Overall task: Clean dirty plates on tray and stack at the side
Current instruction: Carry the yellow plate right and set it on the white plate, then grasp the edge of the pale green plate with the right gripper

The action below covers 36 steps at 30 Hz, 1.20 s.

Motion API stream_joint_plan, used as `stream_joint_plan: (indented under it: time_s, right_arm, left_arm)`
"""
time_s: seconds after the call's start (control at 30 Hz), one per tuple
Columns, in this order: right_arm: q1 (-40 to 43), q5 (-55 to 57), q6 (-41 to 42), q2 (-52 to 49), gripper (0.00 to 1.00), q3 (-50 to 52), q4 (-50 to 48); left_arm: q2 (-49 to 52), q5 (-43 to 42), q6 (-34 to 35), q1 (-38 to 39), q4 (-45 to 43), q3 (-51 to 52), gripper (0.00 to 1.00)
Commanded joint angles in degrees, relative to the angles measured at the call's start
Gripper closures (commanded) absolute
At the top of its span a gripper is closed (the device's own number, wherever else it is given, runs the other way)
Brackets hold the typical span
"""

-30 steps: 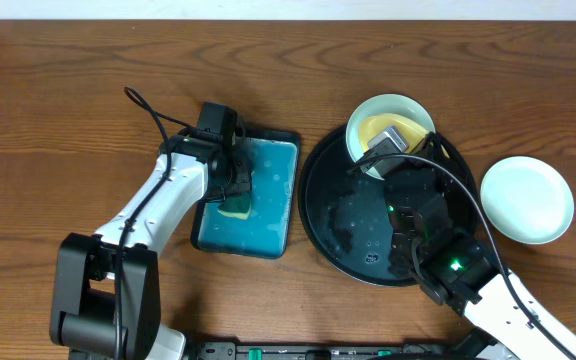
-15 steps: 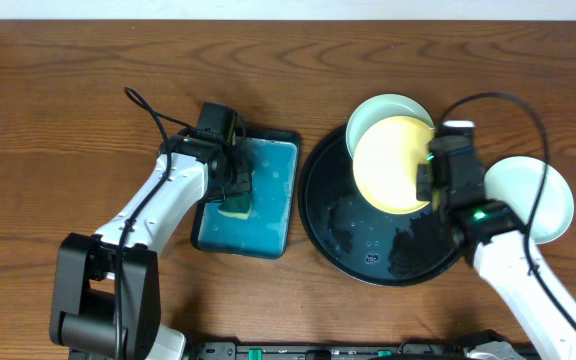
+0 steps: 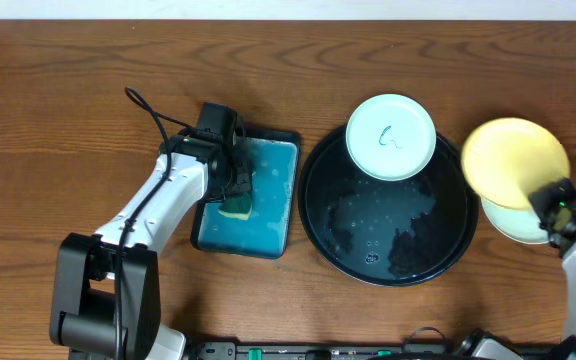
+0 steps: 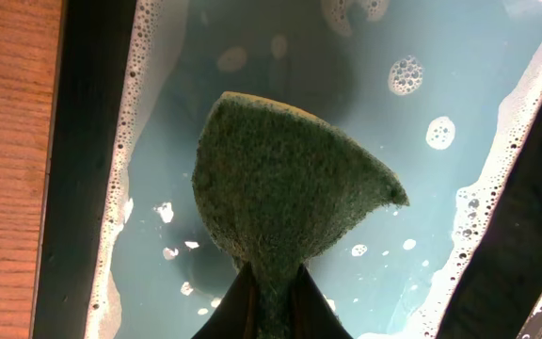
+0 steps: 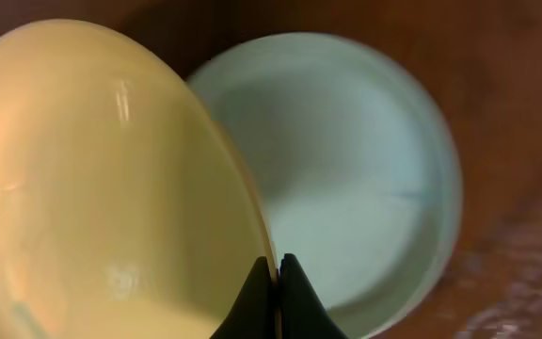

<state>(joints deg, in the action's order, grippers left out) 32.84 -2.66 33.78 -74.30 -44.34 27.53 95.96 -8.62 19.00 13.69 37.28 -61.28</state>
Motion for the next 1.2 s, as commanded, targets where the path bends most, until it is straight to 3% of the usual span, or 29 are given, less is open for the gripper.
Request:
stream_joint_plan:
  time_s: [0.0,0.23,0.27,0.37,0.4,0.57,0.63,0.7,0.8,0.83,1.03,1.17]
  right_arm:
    - [5.6,1.1,2.4,-3.8,0.99,-0.7,1.1]
    - [8.8,0.7,2.4,-9.7,0.99,-0.7,0.7]
    - [8.7,0.1,2.3,-9.7,0.93,-0.7,0.1]
    - [8.7,-10.8,-3.2,-9.7,0.45,-0.7,-4.2]
    - [8.7,-12.9,-3.2,-9.7,0.41,-0.7,-4.7]
    - [4.2,-31.4,-11.1,-9.7,0.44,-0.7,-12.4]
    - [-0.2,-30.8,-14.6,-9.7,0.43,-0.7,-12.6]
    - [-4.6,-28.9,-18.3,-9.7,0.40,-0.7,-12.8]
    - [-11.8,-24.4,-23.3,-9.7,0.53,-0.7,-12.9]
    - [-14.2,-22.2,-23.8,-9.7,0.53,-0.7,-12.9]
    - [-27.3,-11.5,-23.3,-10.4,0.47,-0.7,-16.5]
    - [-30.8,-4.2,-16.1,-15.0,0.50,-0.7,-18.3]
  left_arm:
    - [0.3,0.2,-1.2,-0.1,0.2,0.5,0.92]
    - [0.3,0.2,-1.2,-0.1,0.2,0.5,0.92]
    - [0.3,0.2,-1.2,-0.1,0.2,0.5,0.92]
    - [0.3,0.2,-1.2,-0.1,0.1,0.5,0.93]
    - [0.3,0.2,-1.2,-0.1,0.1,0.5,0.93]
    - [0.3,0.2,-1.2,-0.1,0.2,0.5,0.93]
    - [0.3,0.2,-1.2,-0.1,0.2,0.5,0.92]
    - [0.3,0.2,-1.2,-0.1,0.2,0.5,0.93]
    - [0.3,0.2,-1.2,-0.1,0.2,0.5,0.93]
    - [0.3,0.2,-1.2,-0.1,0.2,0.5,0.93]
    - [0.3,0.2,-1.2,-0.1,0.2,0.5,0.93]
    - [0.3,0.2,-1.2,-0.1,0.2,0.5,0.93]
